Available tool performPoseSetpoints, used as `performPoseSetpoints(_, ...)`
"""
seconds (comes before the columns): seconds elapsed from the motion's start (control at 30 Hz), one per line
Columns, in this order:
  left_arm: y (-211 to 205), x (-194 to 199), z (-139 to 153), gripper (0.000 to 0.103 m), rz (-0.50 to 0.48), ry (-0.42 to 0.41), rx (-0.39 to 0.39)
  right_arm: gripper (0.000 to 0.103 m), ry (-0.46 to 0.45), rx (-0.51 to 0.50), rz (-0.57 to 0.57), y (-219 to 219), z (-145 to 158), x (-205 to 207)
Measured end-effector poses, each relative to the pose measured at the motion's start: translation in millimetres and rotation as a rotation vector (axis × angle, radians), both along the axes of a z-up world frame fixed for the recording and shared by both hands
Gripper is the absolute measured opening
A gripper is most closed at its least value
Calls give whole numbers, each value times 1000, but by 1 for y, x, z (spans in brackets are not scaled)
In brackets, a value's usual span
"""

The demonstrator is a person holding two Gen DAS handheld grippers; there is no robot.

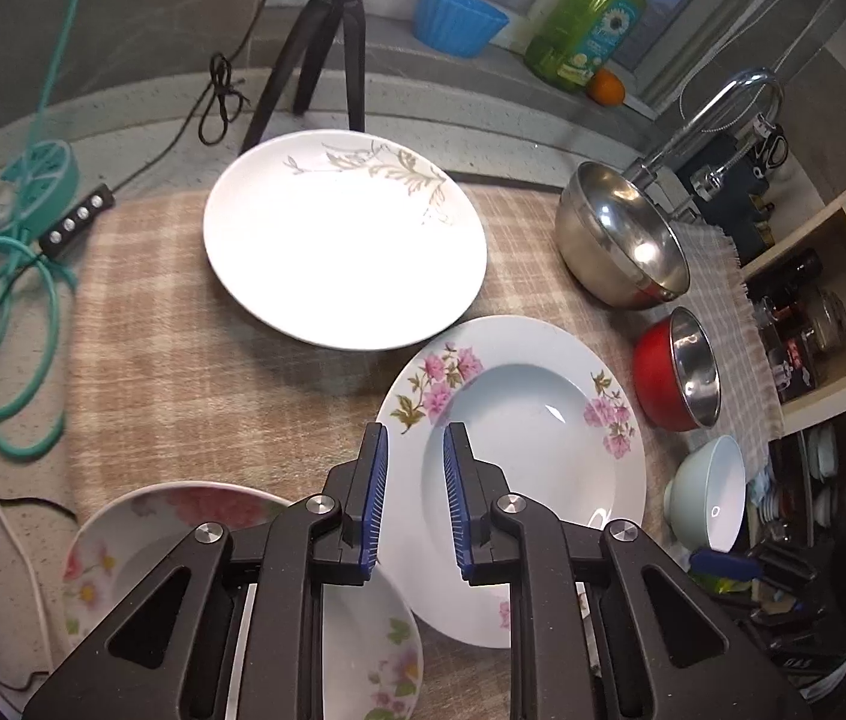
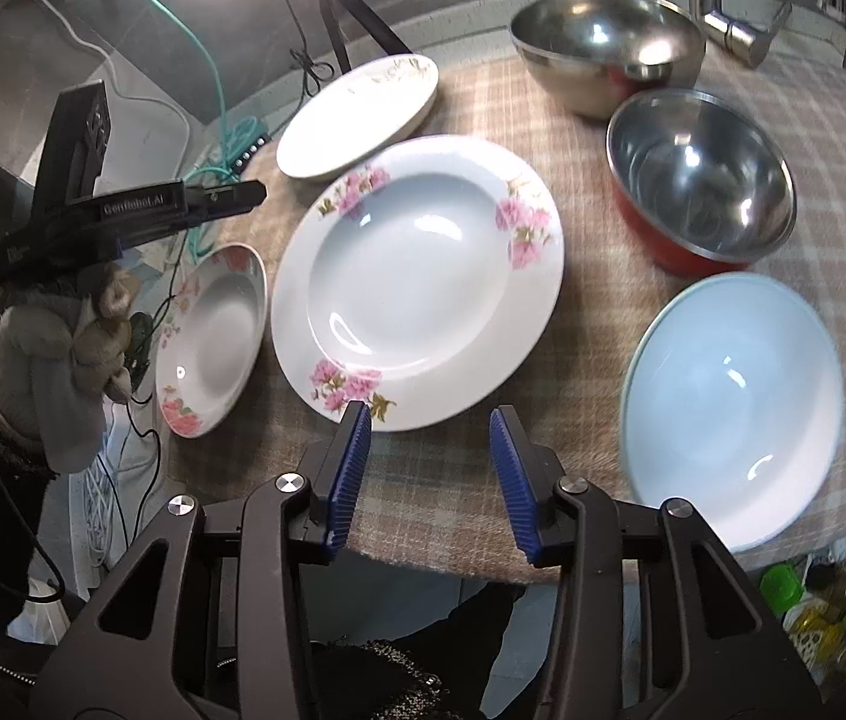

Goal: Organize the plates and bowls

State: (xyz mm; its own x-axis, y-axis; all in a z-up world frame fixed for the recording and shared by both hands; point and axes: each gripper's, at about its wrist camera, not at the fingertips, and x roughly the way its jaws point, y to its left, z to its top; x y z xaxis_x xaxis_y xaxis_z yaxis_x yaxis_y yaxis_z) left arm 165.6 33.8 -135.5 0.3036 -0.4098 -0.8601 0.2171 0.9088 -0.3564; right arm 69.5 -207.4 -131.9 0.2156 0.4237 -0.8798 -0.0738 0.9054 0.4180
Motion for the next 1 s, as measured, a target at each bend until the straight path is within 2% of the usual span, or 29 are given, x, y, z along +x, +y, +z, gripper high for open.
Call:
performPoseSetpoints(0.13,1,8,-8,17,-15,22,0,35,45,19,-39,1,-14,1)
performPoseSetpoints(0.4,4,20,-24,13,-37,71,-16,32,85,21,-98,1,-27,5)
performPoseSetpoints(0.57,-2,23,-27,12,-66,77,-20,25,123,28,-123,2,-40,7)
performPoseSetpoints(1.0,-7,34,-36,12,-99,107,-24,24,134,41,-171,-2,-52,14)
